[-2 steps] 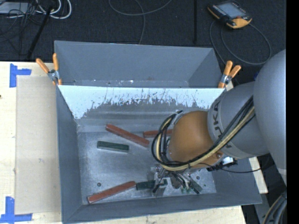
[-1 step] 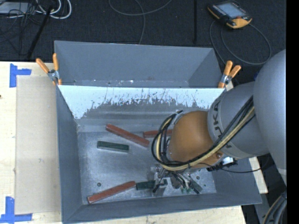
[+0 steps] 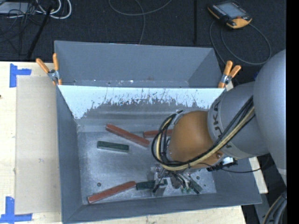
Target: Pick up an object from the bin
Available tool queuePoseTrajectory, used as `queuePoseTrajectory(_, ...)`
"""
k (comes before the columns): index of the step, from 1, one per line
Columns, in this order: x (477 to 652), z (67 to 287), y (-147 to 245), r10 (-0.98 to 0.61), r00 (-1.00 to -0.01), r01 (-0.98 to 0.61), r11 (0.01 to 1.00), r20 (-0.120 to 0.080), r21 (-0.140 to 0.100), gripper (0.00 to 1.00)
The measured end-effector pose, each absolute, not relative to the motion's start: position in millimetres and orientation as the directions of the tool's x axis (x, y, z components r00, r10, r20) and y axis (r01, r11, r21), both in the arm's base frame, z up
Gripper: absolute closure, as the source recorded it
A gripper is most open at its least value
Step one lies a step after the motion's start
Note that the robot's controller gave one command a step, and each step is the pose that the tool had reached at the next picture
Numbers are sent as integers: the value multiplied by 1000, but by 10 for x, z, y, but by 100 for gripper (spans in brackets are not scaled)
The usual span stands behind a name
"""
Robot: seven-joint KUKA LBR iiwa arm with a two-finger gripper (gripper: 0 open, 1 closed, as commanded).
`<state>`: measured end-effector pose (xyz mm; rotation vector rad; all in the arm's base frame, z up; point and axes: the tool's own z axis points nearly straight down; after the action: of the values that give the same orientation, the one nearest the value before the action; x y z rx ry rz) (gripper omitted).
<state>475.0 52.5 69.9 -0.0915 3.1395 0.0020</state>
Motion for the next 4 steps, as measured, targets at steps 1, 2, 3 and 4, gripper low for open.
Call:
queuePoseTrajectory(1, 4750, 699, 525, -57, -998, -57, 998, -1, 1, 100)
queuePoseTrajectory(2, 4750, 699, 524, -56, -998, -56, 998, -1, 1, 100)
queuePoseTrajectory(3, 4750, 699, 524, -55, -998, -55, 998, -1, 1, 100)
queuePoseTrajectory(4, 4750, 699, 524, -55, -998, -55, 998, -1, 1, 100)
